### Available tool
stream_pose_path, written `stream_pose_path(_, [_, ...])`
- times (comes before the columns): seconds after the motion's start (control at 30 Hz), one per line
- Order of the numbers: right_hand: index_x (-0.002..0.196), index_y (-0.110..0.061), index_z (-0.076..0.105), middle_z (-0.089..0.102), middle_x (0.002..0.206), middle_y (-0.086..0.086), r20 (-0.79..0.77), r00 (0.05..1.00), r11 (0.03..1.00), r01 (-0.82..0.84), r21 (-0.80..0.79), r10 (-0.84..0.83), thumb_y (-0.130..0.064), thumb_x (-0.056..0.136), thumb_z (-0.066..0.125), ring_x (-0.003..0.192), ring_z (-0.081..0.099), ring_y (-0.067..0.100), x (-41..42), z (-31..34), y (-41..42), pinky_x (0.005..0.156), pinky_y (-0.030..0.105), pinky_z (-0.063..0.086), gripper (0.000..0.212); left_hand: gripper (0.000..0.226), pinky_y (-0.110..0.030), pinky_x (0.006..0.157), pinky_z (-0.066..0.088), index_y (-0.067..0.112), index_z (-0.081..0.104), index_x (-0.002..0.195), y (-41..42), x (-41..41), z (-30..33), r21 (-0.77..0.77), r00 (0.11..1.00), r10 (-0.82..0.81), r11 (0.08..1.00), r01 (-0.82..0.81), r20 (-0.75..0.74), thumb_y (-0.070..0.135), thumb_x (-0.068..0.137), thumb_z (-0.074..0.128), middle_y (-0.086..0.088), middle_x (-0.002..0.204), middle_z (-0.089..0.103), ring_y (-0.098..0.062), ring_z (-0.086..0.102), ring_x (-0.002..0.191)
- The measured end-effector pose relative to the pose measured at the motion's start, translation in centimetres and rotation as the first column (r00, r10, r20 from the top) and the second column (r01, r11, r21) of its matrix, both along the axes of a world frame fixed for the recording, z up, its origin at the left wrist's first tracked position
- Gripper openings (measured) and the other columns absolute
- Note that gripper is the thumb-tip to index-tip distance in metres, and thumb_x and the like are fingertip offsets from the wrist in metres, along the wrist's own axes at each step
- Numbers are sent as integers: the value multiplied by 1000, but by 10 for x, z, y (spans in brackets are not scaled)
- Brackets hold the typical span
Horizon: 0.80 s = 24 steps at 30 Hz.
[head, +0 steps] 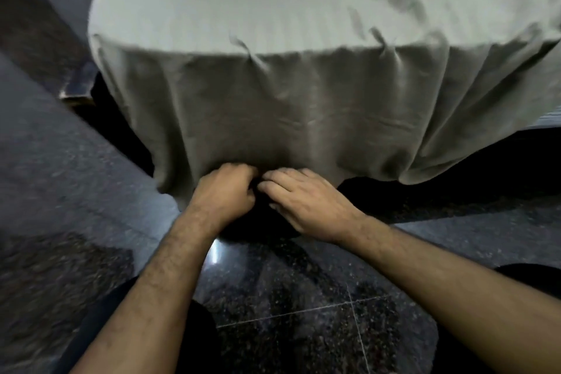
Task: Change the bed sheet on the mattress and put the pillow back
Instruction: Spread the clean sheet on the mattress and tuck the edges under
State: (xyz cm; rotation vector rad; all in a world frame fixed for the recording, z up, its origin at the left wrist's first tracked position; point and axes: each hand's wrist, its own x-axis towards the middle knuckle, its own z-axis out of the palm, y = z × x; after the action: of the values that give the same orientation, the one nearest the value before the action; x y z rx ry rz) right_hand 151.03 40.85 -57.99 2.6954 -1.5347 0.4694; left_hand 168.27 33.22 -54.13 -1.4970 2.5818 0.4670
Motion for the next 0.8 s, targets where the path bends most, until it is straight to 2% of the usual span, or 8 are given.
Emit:
stream_pose_path(0.1, [142, -17, 48, 51, 144, 3, -29, 1000, 1000, 5, 18, -5, -34, 98, 48, 128, 51, 22, 16, -6, -21, 96, 37, 46, 47, 21, -42, 81, 55, 26, 67, 108, -7, 26, 6, -32, 983, 152, 987, -156, -102, 29, 89, 57, -3, 113, 69, -31, 65, 105])
stream_pose_path(0.23, [147, -16, 44, 45, 152, 5, -40, 992, 980, 125, 158, -120, -35, 90, 64, 135, 45, 24, 27, -20, -40, 103, 42, 45, 63, 25, -40, 72, 54, 21, 67, 93, -14, 50, 7, -62, 944, 253, 961, -271, -211, 41, 85, 55, -4, 94, 72, -31, 67, 93])
stream_pose_path(0.33, [142, -17, 51, 51, 147, 2, -74, 979, 980, 194, 38, -191, -32, 88, 67, 128, 50, 22, 26, -25, -44, 95, 41, 44, 59, 29, -42, 77, 51, 14, 62, 105, -16, 67, 3, -116, 945, 295, 943, -311, -139, 39, 90, 66, -12, 110, 66, -37, 64, 102])
stream_pose_path(0.43, [144, -20, 50, 52, 145, -1, -99, 964, 968, 241, -63, -246, -32, 88, 64, 126, 49, 19, 25, -29, -38, 100, 43, 36, 59, 41, -47, 87, 52, 9, 58, 123, -16, 75, 0, -104, 928, 348, 926, -362, -132, 36, 93, 67, -17, 127, 55, -40, 58, 111])
stream_pose_path(0.5, [147, -21, 47, 50, 148, -1, -126, 958, 965, 249, -81, -258, -32, 89, 63, 127, 49, 20, 19, -32, -33, 103, 44, 37, 61, 37, -47, 89, 50, 6, 58, 121, -17, 72, -3, -105, 919, 363, 919, -380, -153, 34, 97, 61, -20, 129, 53, -42, 57, 111])
stream_pose_path(0.63, [147, -20, 47, 51, 148, -1, -179, 936, 953, 291, -83, -301, -32, 92, 60, 125, 51, 23, 10, -27, -27, 100, 45, 43, 58, 37, -44, 90, 46, 5, 66, 114, -16, 64, -14, -183, 935, 350, 917, -354, -54, 35, 103, 45, -20, 128, 56, -40, 58, 109])
stream_pose_path(0.77, [144, -27, 50, 58, 143, -9, -197, 908, 929, 361, -77, -370, -35, 93, 57, 123, 53, 21, 10, -16, -26, 88, 40, 42, 52, 57, -46, 115, 25, 5, 52, 142, -10, 47, -25, -196, 900, 433, 887, -419, 36, 41, 106, 27, -17, 150, 47, -33, 43, 138])
stream_pose_path(0.8, [145, -26, 49, 56, 145, -9, -217, 904, 930, 361, -77, -369, -35, 93, 57, 125, 52, 21, 10, -16, -25, 88, 39, 41, 54, 61, -47, 115, 24, 3, 52, 142, -11, 43, -27, -195, 894, 445, 881, -431, 39, 42, 105, 23, -17, 149, 49, -32, 44, 138])
